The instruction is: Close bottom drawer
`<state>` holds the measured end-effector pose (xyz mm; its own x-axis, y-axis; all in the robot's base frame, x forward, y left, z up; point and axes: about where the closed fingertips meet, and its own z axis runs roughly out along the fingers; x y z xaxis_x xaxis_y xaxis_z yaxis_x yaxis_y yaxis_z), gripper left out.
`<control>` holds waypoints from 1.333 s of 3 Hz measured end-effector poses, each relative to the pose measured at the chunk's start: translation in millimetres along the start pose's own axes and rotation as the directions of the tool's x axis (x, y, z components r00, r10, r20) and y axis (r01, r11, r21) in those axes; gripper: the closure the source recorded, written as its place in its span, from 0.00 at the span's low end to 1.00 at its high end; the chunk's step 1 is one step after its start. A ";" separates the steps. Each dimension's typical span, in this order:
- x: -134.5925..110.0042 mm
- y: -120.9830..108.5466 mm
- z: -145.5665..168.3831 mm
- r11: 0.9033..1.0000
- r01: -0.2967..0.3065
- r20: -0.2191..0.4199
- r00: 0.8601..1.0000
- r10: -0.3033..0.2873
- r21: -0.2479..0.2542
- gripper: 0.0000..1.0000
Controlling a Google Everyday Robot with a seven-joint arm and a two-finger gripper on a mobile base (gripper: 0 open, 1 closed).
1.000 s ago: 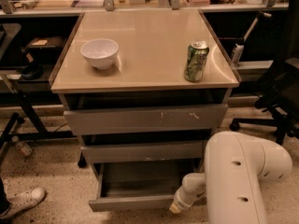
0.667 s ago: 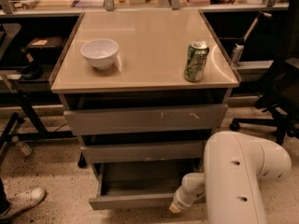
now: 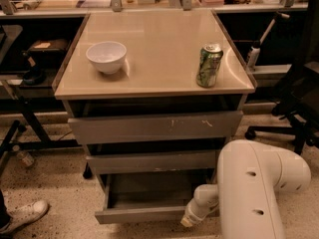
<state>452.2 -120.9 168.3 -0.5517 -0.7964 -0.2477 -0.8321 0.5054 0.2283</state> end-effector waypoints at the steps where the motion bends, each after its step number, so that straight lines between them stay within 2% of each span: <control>1: 0.0 0.0 0.0 1.000 0.000 0.000 1.000 0.000 0.000 0.12; 2: 0.0 0.0 0.0 1.000 0.000 0.000 1.000 0.000 0.000 0.00; 3: 0.0 0.1 0.1 1.000 0.000 0.000 1.000 0.000 0.000 0.00; 4: 0.0 0.1 0.1 1.000 0.000 0.000 1.000 0.000 0.000 0.19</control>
Offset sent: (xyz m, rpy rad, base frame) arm 0.0000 0.0000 0.0000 0.0000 0.0000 0.0000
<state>452.1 -120.8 168.2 -0.5517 -0.7965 -0.2476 -0.8321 0.5053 0.2285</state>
